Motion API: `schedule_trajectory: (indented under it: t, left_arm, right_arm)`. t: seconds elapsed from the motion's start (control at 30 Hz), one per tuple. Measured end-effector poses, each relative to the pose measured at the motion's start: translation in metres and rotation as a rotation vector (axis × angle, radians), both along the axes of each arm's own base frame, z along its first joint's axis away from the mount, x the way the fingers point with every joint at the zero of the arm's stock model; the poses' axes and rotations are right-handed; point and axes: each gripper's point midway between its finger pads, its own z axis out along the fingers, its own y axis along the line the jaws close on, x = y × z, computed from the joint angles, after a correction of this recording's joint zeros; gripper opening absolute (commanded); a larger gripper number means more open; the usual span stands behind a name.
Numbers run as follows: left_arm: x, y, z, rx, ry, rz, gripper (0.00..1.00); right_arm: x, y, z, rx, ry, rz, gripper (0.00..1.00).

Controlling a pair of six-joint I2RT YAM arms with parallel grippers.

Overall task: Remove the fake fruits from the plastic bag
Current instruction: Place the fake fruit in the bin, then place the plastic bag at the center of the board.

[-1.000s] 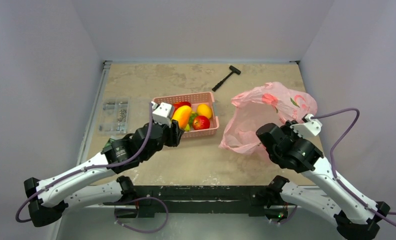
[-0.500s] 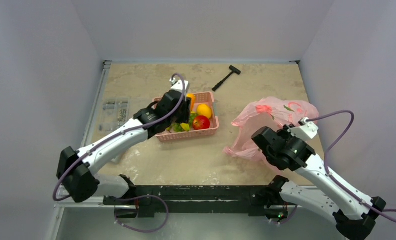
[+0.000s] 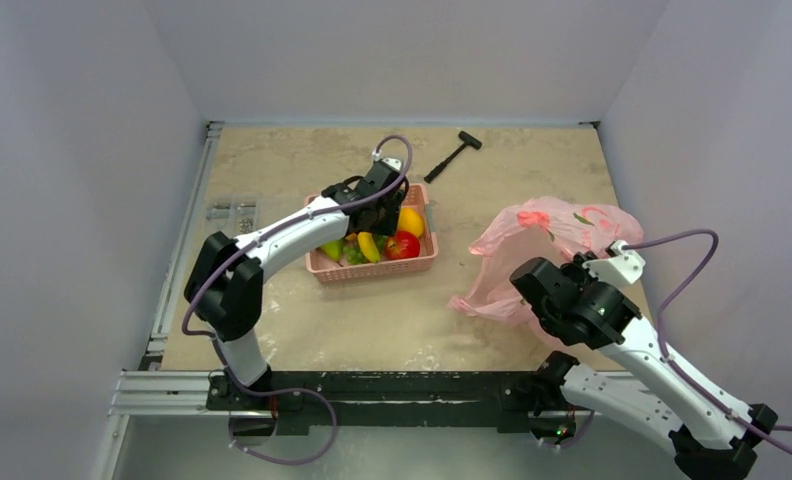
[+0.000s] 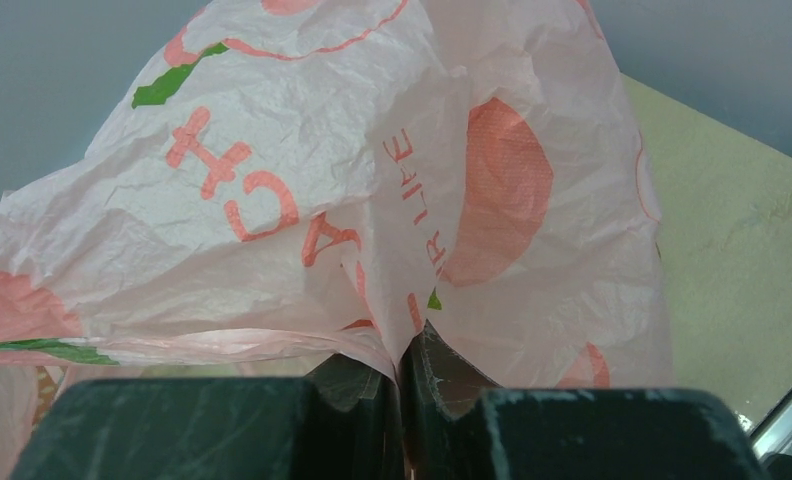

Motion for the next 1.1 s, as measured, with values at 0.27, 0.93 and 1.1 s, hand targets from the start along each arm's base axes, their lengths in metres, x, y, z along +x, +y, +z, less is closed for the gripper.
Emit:
schedule_trajectory:
  t: [0.27,0.93,1.1]
  left_arm:
    - [0.005,0.008,-0.017,-0.007,0.060,0.047,0.51]
    - [-0.024,0.032,0.076,-0.218,-0.080,0.058,0.83]
    - [-0.054,0.055,0.144,-0.339,-0.232,0.050,0.84]
  right_arm:
    - [0.001,0.002,0.003,0.004,-0.011,0.012,0.09]
    - [0.001,0.002,0.002,-0.012,0.008,0.024,0.75]
    - [-0.002,0.001,0.014,0.007,0.006,0.032,0.92]
